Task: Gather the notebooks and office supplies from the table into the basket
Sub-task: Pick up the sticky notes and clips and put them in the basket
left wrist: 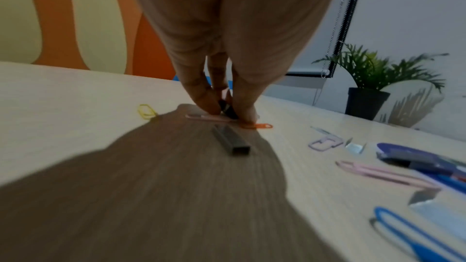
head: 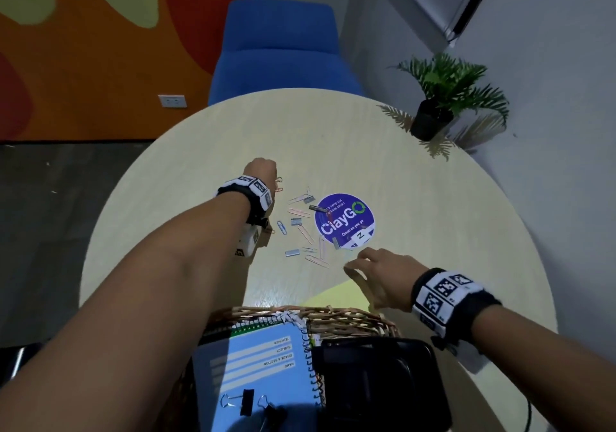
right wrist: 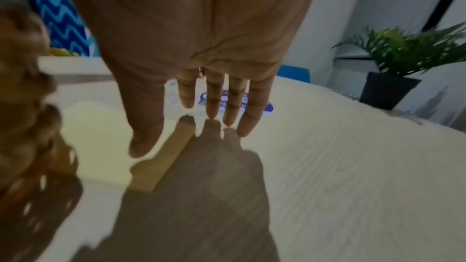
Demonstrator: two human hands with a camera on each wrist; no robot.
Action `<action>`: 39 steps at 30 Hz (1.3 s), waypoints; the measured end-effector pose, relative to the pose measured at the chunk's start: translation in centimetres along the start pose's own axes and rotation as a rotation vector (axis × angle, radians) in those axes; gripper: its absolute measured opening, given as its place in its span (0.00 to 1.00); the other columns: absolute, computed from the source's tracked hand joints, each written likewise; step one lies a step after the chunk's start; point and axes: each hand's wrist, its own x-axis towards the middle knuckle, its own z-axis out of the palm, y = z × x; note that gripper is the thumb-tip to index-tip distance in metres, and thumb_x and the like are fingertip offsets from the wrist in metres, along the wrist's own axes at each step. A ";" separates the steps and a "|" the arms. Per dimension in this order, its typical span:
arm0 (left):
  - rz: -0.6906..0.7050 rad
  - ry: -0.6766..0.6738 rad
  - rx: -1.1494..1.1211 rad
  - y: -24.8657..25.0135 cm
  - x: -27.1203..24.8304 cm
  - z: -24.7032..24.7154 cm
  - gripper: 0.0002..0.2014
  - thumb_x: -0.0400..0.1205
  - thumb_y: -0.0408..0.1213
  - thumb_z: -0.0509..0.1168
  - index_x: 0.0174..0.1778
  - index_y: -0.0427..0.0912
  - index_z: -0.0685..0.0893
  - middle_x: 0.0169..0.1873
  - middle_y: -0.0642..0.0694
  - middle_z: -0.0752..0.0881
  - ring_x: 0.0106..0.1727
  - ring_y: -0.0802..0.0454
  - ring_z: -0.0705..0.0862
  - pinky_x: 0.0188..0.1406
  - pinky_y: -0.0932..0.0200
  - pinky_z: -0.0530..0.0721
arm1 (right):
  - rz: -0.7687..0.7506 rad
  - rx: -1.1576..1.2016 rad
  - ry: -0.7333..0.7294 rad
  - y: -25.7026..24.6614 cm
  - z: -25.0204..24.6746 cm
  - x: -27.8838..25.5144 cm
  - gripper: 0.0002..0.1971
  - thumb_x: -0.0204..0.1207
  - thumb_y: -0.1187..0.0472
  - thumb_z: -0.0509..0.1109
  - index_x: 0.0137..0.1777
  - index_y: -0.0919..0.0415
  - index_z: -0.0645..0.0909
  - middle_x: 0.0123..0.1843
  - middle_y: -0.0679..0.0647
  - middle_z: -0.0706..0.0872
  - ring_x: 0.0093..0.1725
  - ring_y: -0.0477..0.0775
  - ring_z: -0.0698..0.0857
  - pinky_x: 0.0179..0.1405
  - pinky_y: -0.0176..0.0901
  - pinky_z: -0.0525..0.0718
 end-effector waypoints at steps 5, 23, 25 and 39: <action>0.056 0.178 -0.188 -1.8 -4.8 -3.6 0.12 0.78 0.34 0.70 0.56 0.35 0.85 0.55 0.33 0.86 0.56 0.35 0.84 0.55 0.50 0.80 | -0.036 0.045 0.081 0.1 2.4 0.7 0.25 0.76 0.56 0.67 0.72 0.50 0.68 0.65 0.53 0.77 0.65 0.57 0.76 0.52 0.52 0.84; 0.208 0.015 -0.280 -0.3 -38.1 6.1 0.10 0.82 0.41 0.64 0.58 0.48 0.82 0.56 0.49 0.81 0.59 0.49 0.80 0.52 0.60 0.73 | -0.053 0.136 0.044 -1.4 2.3 2.6 0.16 0.77 0.65 0.61 0.64 0.57 0.78 0.63 0.60 0.85 0.59 0.63 0.83 0.60 0.50 0.81; 0.178 -0.029 -0.269 -0.1 -38.6 5.9 0.14 0.81 0.43 0.66 0.63 0.49 0.80 0.60 0.49 0.80 0.62 0.49 0.79 0.57 0.58 0.74 | -0.041 0.088 0.028 -1.6 2.1 2.5 0.17 0.78 0.64 0.60 0.66 0.60 0.80 0.65 0.60 0.85 0.62 0.63 0.82 0.61 0.49 0.79; 0.015 0.234 -0.198 -6.1 -35.7 -2.0 0.12 0.82 0.40 0.65 0.58 0.42 0.85 0.54 0.43 0.87 0.52 0.45 0.87 0.53 0.50 0.84 | -0.431 0.453 0.296 -5.8 -7.9 -8.6 0.13 0.76 0.68 0.67 0.61 0.60 0.78 0.43 0.48 0.83 0.40 0.48 0.78 0.44 0.41 0.76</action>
